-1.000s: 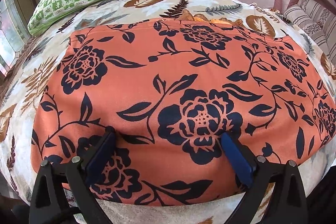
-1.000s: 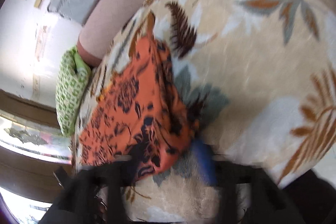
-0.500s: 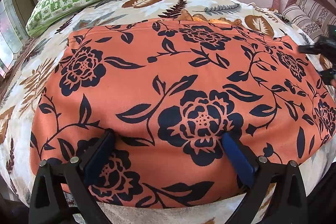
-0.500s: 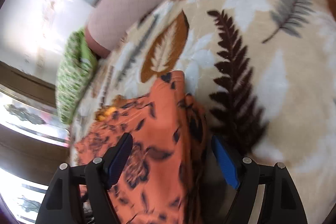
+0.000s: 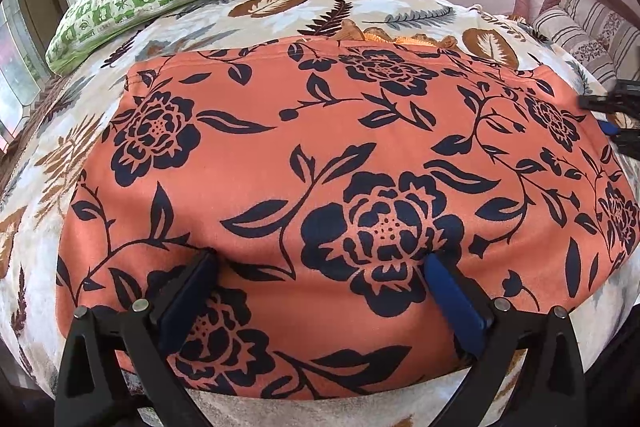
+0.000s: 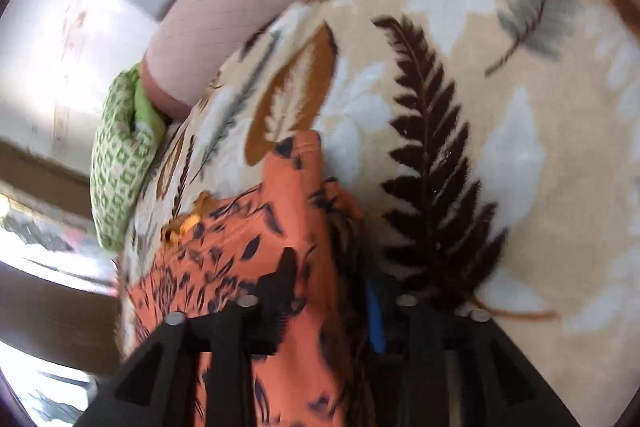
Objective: Fold small clothes
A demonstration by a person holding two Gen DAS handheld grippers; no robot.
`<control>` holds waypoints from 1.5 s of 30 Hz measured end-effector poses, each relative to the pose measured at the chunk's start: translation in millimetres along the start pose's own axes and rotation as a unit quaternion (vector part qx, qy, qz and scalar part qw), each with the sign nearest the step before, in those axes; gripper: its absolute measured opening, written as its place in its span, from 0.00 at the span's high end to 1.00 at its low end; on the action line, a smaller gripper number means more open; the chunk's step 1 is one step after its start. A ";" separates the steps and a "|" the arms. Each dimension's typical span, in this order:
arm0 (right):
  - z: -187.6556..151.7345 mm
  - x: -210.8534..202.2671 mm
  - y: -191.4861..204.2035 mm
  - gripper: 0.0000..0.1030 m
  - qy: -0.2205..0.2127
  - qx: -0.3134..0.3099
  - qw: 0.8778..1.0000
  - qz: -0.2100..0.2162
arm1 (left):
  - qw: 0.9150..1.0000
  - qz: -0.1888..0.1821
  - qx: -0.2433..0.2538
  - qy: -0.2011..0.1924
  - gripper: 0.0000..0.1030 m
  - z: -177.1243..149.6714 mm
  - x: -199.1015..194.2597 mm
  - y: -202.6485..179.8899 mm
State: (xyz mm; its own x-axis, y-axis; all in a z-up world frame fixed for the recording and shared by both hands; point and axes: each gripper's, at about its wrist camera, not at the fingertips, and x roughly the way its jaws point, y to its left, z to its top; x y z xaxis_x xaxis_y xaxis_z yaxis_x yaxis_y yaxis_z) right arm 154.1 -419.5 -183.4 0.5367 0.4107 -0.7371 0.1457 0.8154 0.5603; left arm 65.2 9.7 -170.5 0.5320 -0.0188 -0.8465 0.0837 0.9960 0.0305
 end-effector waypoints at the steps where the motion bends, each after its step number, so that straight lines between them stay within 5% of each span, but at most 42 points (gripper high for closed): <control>1: -4.1 -14.2 3.6 0.63 -0.016 -0.004 1.000 -0.004 | 1.000 0.000 -0.001 0.000 0.00 0.3 0.1 0.0; 5: -28.6 -58.7 25.2 0.61 -0.030 -0.017 0.998 0.047 | 1.000 -0.004 -0.004 0.009 0.00 3.7 0.5 1.1; 8: -66.4 -58.7 49.2 0.34 0.007 -0.046 0.994 0.095 | 1.000 -0.008 -0.010 0.018 0.00 5.6 -2.8 2.3; 11: -87.7 -27.3 28.6 0.35 0.048 -0.035 0.998 0.033 | 0.999 -0.019 -0.033 0.009 0.00 5.6 -18.5 10.8; 13: -91.2 -26.2 2.4 0.52 0.034 0.042 0.998 0.042 | 0.999 -0.018 -0.041 -0.012 0.00 2.1 -35.9 19.6; 19: -103.9 -57.5 28.9 0.31 -0.002 0.000 0.997 0.083 | 0.996 0.001 -0.081 -0.024 0.00 -10.3 -51.3 44.1; 21: -110.6 -31.4 16.1 0.32 0.039 0.025 0.998 0.051 | 0.996 0.001 -0.087 -0.021 0.00 -13.2 -53.2 47.7; 23: -112.9 -35.4 9.7 0.34 0.024 0.060 0.996 0.067 | 0.996 0.001 -0.085 -0.022 0.00 -16.2 -56.8 50.2; 27: -111.2 -60.4 42.5 0.33 -0.009 0.000 0.997 0.077 | 0.996 0.002 -0.088 -0.031 0.00 -17.5 -65.2 51.6; 31: -117.7 -34.2 26.0 0.31 0.033 0.028 0.998 0.041 | 0.996 0.000 -0.087 -0.036 0.00 -17.3 -72.8 50.8; 33: -118.9 -40.0 14.9 0.33 0.022 0.072 0.995 0.064 | 0.996 0.000 -0.083 -0.038 0.00 -18.5 -75.9 51.2; 38: -123.4 -54.2 37.6 0.32 0.009 0.015 0.997 0.072 | 0.995 -0.001 -0.097 -0.029 0.00 -22.0 -72.6 55.2; 42: -128.0 -41.4 6.5 0.32 0.022 0.088 0.993 0.081 | 0.996 0.002 -0.083 -0.027 0.00 -23.0 -71.5 49.1; 45: -128.2 -64.4 20.2 0.31 0.000 0.071 0.993 0.094 | 0.996 0.011 -0.080 -0.031 0.00 -22.7 -71.1 47.3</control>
State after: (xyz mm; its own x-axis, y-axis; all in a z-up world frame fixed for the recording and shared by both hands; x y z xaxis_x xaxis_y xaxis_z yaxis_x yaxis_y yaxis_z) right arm 15.9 -377.2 -173.1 0.5648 0.5512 -0.6141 0.1582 0.6580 0.7362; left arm 12.2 60.1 -121.0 0.5835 0.0020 -0.8121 -0.0608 0.9973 -0.0412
